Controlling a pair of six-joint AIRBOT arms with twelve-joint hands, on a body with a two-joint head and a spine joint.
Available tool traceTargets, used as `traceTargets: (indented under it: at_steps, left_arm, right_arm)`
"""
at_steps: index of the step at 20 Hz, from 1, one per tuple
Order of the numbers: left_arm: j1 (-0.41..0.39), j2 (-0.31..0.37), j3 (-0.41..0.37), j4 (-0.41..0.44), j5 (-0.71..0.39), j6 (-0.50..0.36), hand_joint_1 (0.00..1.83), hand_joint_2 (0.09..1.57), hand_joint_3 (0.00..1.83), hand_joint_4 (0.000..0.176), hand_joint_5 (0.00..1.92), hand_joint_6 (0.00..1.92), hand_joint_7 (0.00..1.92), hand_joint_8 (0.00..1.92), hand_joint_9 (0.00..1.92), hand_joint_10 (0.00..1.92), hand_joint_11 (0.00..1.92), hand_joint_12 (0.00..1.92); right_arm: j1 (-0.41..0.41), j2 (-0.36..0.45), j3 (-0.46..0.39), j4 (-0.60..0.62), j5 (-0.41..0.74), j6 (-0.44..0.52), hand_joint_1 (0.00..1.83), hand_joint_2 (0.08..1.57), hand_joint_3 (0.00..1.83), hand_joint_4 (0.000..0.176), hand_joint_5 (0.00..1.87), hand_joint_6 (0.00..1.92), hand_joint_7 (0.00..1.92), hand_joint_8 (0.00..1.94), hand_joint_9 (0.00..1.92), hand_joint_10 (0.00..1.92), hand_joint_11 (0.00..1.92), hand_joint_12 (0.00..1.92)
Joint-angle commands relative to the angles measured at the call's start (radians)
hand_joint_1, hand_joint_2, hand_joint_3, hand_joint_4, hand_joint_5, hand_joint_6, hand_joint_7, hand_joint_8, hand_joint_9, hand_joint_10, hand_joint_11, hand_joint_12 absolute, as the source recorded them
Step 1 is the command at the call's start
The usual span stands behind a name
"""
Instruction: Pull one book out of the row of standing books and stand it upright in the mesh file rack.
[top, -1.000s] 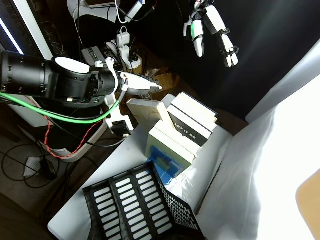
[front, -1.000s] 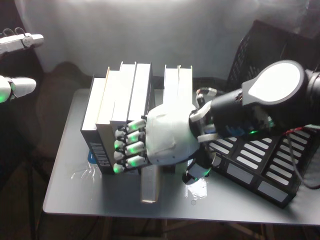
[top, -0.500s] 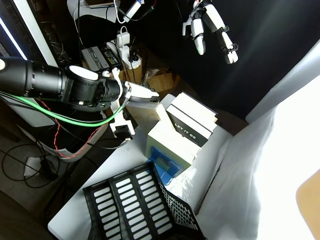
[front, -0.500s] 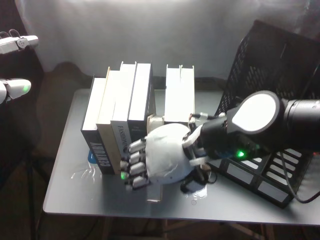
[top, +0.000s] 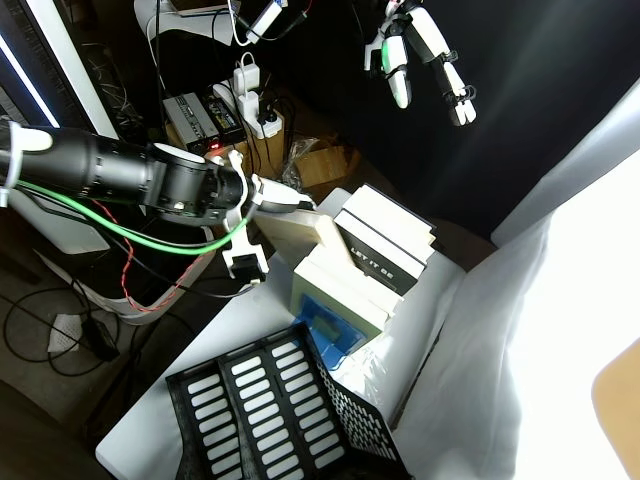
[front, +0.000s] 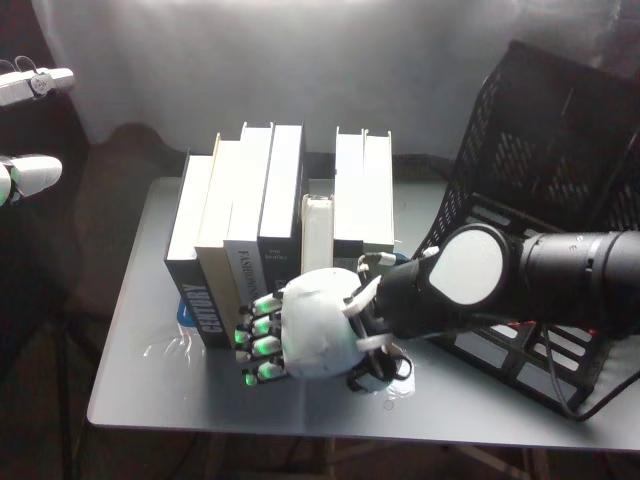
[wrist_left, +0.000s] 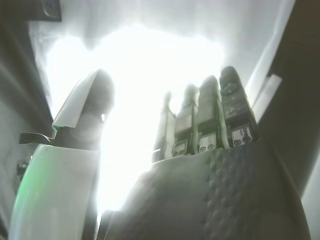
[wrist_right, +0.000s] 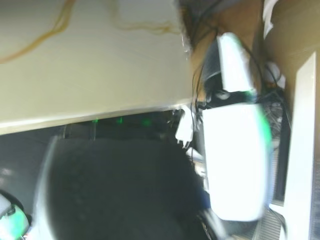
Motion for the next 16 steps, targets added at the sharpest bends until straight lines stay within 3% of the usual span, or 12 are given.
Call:
traceTargets:
  at_steps: [1,6,8,11,14,16]
  left_arm:
    - [0.002,0.011,0.011,-0.034,-0.122,-0.006,0.75,1.31,0.02,0.035,0.21,0.01,0.08,0.0,0.0,0.0,0.0,0.0]
    - [0.01,0.009,0.013,-0.034,-0.139,-0.006,0.65,1.31,0.01,0.059,0.19,0.0,0.06,0.0,0.0,0.0,0.0,0.0]
    - [0.012,0.009,0.013,-0.036,-0.142,-0.006,0.65,1.32,0.01,0.049,0.19,0.0,0.06,0.0,0.0,0.0,0.0,0.0]
    - [0.014,0.011,0.008,-0.037,-0.151,-0.006,0.69,1.3,0.0,0.052,0.19,0.0,0.06,0.0,0.0,0.0,0.0,0.0]
    - [0.022,0.018,-0.002,-0.045,-0.163,-0.006,0.71,1.31,0.0,0.033,0.21,0.01,0.06,0.0,0.0,0.0,0.0,0.0]
    - [0.023,0.019,-0.004,-0.049,-0.168,-0.006,0.7,1.31,0.0,0.038,0.21,0.01,0.05,0.0,0.0,0.0,0.0,0.0]
  right_arm:
    - [-0.029,0.007,0.03,-0.051,-0.036,0.062,0.97,1.1,0.0,0.0,0.13,0.07,0.03,0.0,0.0,0.0,0.0,0.3]
    - [-0.031,-0.007,0.058,-0.131,-0.037,0.135,0.97,1.1,0.0,0.0,0.13,0.07,0.03,0.0,0.0,0.0,0.0,0.29]
    - [-0.031,-0.007,0.058,-0.131,-0.036,0.135,0.97,1.1,0.0,0.0,0.13,0.07,0.03,0.0,0.0,0.0,0.0,0.29]
    - [-0.031,-0.007,0.05,-0.132,-0.03,0.137,0.97,1.1,0.0,0.0,0.13,0.07,0.03,0.0,0.0,0.0,0.0,0.29]
    - [-0.03,-0.007,0.02,-0.132,-0.017,0.137,0.97,1.11,0.0,0.0,0.13,0.07,0.03,0.0,0.0,0.0,0.0,0.28]
    - [-0.03,-0.007,-0.007,-0.12,-0.005,0.137,0.97,1.11,0.0,0.0,0.13,0.07,0.03,0.0,0.0,0.0,0.0,0.28]
